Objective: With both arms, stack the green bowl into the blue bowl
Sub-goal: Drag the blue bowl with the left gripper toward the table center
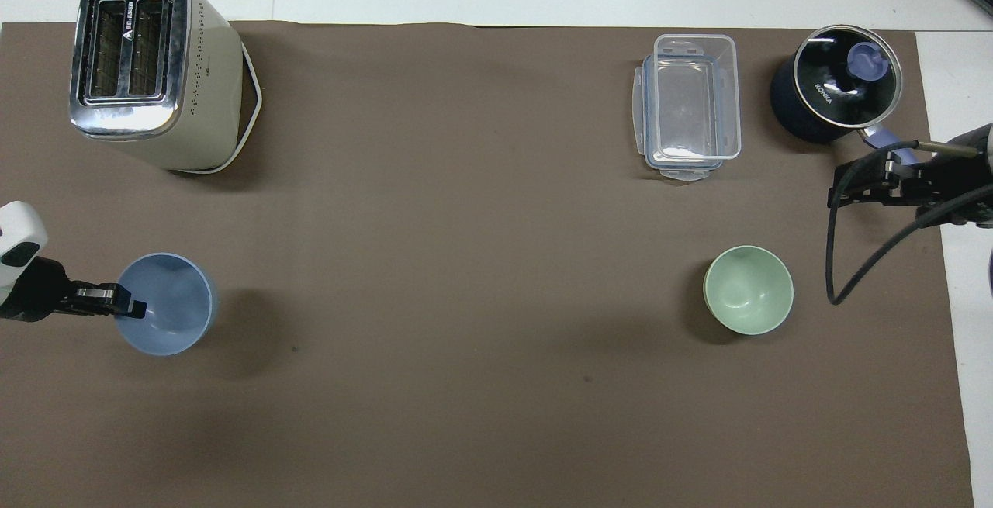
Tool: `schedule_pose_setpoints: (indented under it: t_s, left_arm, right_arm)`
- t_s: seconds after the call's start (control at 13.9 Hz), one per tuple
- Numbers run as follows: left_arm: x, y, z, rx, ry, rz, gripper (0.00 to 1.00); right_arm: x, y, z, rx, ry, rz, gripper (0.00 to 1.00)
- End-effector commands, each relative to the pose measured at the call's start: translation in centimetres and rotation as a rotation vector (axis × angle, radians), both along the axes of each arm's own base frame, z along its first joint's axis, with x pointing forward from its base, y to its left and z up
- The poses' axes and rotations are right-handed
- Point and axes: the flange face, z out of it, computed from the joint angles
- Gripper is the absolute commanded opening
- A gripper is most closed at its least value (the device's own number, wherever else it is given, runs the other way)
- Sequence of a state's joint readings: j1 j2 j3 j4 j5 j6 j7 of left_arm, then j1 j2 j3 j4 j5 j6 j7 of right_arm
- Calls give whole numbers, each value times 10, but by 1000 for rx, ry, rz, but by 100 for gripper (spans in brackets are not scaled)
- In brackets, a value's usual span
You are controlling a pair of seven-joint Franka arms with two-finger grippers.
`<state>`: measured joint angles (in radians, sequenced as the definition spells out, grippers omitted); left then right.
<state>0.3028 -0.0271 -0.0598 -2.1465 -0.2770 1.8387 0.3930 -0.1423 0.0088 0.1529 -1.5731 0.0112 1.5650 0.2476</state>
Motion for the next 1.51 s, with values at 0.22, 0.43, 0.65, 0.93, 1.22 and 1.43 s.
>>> schedule_pose_setpoints:
  t_s: [0.22,0.43,0.65,0.93,1.22,1.43]
  left_arm:
    - [10,-38,-3,-17,34,-10,0]
    - [16,-95,-9,16,29,-8,0]
    - [19,-151,-8,43,12,-12,0]
    - [3,-248,-10,61,-13,30,0]
    - [-30,-327,-27,79,-27,94,0]
    - [-61,-368,-53,73,-16,154,0]
  right_arm:
    - [-2,0,4,2,0,-10,100]
    - [-2,0,4,3,0,-10,100]
    - [-2,0,4,2,0,-10,100]
    - [-2,0,4,2,0,-10,100]
    - [-2,-1,4,2,0,-11,100]
    - [-2,0,4,3,0,-10,100]
